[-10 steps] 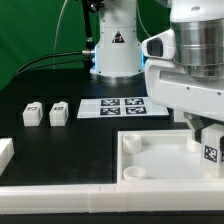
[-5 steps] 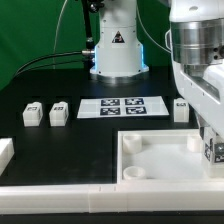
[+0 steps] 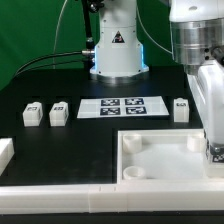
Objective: Assemble one leg
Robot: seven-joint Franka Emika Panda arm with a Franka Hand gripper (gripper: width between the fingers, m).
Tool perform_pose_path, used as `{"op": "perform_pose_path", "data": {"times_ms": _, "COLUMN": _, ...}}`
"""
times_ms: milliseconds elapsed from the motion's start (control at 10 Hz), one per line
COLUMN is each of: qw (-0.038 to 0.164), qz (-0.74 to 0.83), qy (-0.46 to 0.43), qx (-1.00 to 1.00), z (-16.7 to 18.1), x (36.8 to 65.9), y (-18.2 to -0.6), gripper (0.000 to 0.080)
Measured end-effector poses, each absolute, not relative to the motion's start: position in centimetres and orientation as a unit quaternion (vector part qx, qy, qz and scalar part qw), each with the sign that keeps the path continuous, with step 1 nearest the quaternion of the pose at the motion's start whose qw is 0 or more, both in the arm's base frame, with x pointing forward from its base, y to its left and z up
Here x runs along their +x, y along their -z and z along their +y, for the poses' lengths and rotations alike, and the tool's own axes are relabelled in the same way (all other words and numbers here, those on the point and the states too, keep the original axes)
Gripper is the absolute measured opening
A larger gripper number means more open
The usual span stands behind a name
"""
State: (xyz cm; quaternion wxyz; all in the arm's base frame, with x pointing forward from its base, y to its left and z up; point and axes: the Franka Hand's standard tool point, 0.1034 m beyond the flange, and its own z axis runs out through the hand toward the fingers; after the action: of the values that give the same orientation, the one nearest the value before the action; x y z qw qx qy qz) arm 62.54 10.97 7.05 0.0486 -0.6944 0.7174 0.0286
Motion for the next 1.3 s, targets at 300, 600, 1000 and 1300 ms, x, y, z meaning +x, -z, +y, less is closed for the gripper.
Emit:
{"op": "perform_pose_path", "data": {"times_ms": 300, "qw": 0.05, "qz": 0.641, "qy": -0.023, "qx": -0.766, "z": 10.99, "x": 62.5, "y": -6.95, "gripper": 0.0614}}
{"op": "perform_pose_path", "data": {"times_ms": 600, "qw": 0.051, "qz": 0.508, "qy": -0.015, "qx": -0.86, "z": 11.22, "x": 62.49, "y": -6.96, "gripper": 0.0648}}
{"op": "perform_pose_path", "data": {"times_ms": 1000, "qw": 0.037, "qz": 0.285, "qy": -0.001, "qx": -0.958, "z": 11.23, "x": 62.65, "y": -7.17, "gripper": 0.0649}}
{"op": "perform_pose_path", "data": {"times_ms": 1300, "qw": 0.025, "qz": 0.108, "qy": 0.008, "qx": -0.994, "z": 11.1, "x": 62.66, "y": -7.16, "gripper": 0.0649}}
